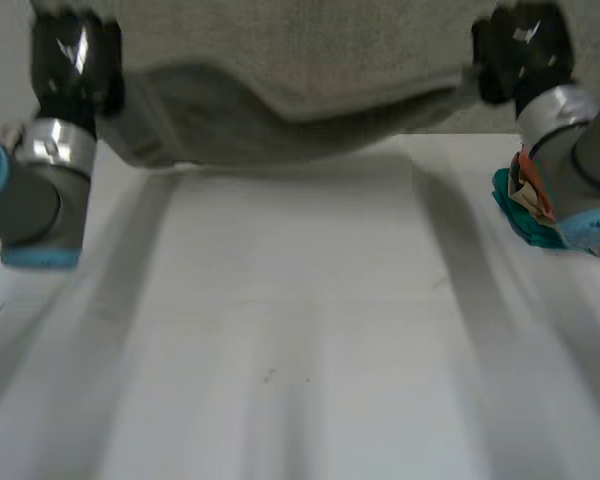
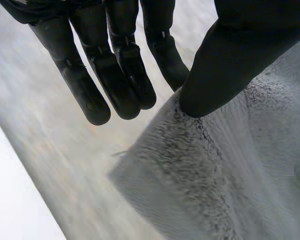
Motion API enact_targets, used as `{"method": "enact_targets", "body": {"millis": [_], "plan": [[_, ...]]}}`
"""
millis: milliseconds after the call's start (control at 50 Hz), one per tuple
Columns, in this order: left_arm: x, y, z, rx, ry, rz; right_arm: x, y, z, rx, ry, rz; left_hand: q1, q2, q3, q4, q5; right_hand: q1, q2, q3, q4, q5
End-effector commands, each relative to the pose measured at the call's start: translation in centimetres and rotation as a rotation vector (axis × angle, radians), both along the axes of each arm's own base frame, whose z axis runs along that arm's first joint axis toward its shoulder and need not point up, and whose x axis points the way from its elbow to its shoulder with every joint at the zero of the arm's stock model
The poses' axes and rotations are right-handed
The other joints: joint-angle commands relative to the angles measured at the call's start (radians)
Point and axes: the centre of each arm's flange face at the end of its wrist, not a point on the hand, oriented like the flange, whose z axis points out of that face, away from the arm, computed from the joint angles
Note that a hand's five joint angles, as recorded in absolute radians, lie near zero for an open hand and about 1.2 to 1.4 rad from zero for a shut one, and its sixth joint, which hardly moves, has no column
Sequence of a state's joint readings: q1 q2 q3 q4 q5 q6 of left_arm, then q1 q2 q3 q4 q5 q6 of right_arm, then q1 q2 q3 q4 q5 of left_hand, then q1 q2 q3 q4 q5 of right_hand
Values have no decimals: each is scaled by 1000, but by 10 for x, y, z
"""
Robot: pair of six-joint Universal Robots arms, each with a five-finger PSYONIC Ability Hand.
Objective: Fold the laundry.
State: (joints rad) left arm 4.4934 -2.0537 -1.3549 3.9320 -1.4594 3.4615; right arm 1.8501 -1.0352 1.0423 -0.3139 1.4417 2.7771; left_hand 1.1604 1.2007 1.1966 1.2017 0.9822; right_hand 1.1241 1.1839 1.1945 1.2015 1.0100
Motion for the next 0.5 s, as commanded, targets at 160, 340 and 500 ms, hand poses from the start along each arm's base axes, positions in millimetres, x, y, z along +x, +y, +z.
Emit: {"method": "enact_targets", "body": {"millis": [160, 340, 500], "plan": [[15, 92, -113, 471, -193, -80, -15, 36, -132, 468, 303, -19, 236, 196, 200, 195, 240, 272, 212, 202, 195, 212], [41, 182, -112, 827, -501, -47, -45, 137, -116, 769, 687, 61, 236, 196, 200, 195, 240, 272, 212, 202, 195, 212], [57, 230, -108, 1039, -733, -83, -62, 185, -106, 771, 882, 119, 236, 196, 200, 195, 240, 272, 212, 202, 195, 212]]}}
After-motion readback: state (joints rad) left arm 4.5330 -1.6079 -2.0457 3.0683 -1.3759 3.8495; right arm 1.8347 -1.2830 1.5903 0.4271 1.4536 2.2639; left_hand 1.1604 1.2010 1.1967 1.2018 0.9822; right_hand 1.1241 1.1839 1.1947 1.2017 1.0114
